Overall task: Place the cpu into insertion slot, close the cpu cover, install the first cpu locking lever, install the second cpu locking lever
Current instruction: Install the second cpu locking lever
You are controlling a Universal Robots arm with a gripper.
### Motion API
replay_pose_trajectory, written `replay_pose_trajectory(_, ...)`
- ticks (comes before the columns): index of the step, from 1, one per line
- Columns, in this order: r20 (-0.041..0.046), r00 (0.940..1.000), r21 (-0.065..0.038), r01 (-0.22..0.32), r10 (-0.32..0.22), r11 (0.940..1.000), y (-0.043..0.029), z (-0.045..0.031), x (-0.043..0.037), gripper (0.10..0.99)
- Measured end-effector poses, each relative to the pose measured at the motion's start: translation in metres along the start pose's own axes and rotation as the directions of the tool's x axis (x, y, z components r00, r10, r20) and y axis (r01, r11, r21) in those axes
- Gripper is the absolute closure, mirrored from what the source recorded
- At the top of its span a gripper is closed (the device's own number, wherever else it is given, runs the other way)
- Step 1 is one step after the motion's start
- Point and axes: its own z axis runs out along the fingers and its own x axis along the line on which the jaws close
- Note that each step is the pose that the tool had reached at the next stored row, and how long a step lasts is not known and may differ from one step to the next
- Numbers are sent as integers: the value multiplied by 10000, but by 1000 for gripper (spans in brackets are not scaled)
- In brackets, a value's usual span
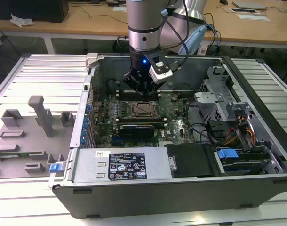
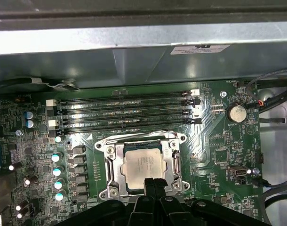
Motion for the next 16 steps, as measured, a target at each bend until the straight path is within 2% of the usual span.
replay_pose_trajectory(6,-1,10000,1,3,-3,10000,-72,1,-6,980)
replay_pose_trajectory(14,-1,10000,1,5,-5,10000,-127,2,-10,980)
replay_pose_trajectory(16,-1,10000,1,7,-7,10000,-162,2,-13,980)
